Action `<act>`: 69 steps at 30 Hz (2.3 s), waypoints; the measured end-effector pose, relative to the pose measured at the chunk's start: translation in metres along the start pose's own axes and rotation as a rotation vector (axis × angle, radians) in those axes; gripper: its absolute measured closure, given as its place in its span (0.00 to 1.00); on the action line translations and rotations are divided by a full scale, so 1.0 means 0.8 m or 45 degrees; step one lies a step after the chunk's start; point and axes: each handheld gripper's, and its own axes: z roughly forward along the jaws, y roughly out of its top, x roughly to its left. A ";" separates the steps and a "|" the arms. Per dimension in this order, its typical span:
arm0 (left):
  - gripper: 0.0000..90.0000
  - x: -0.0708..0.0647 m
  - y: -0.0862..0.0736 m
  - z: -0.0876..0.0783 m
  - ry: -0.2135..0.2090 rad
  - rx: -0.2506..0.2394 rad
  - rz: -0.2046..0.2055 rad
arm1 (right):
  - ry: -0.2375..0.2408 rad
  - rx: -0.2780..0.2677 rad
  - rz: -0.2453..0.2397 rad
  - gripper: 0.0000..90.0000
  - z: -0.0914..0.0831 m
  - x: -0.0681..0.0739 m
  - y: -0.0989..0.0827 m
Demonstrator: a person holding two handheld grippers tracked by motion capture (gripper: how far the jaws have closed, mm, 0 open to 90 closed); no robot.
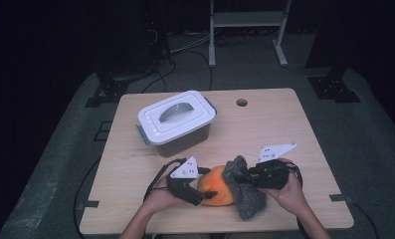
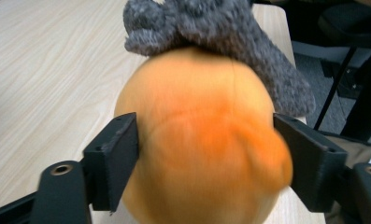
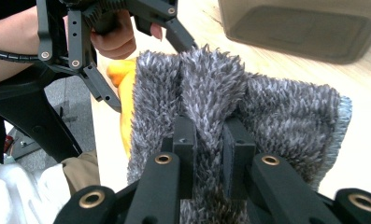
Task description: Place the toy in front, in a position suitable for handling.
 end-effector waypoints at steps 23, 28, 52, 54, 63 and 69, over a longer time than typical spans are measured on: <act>0.40 0.012 -0.012 -0.013 -0.014 -0.031 -0.036 | 0.022 0.029 0.078 0.86 0.000 -0.019 -0.021; 0.40 0.017 -0.016 -0.017 -0.018 -0.033 -0.057 | 0.000 0.052 0.110 0.86 -0.002 -0.028 -0.029; 0.40 0.013 -0.014 -0.011 -0.066 -0.036 -0.034 | 0.053 -0.046 0.093 0.86 -0.005 -0.016 -0.012; 0.40 0.011 -0.013 -0.011 -0.069 -0.029 -0.028 | 0.048 -0.025 0.089 0.86 0.000 -0.016 -0.013; 0.13 0.014 -0.006 0.003 -0.054 0.058 -0.152 | 0.073 0.007 0.104 0.86 0.005 -0.015 -0.021; 0.46 0.007 0.000 -0.004 0.015 0.005 0.026 | 0.049 -0.010 0.102 0.86 -0.002 -0.014 -0.018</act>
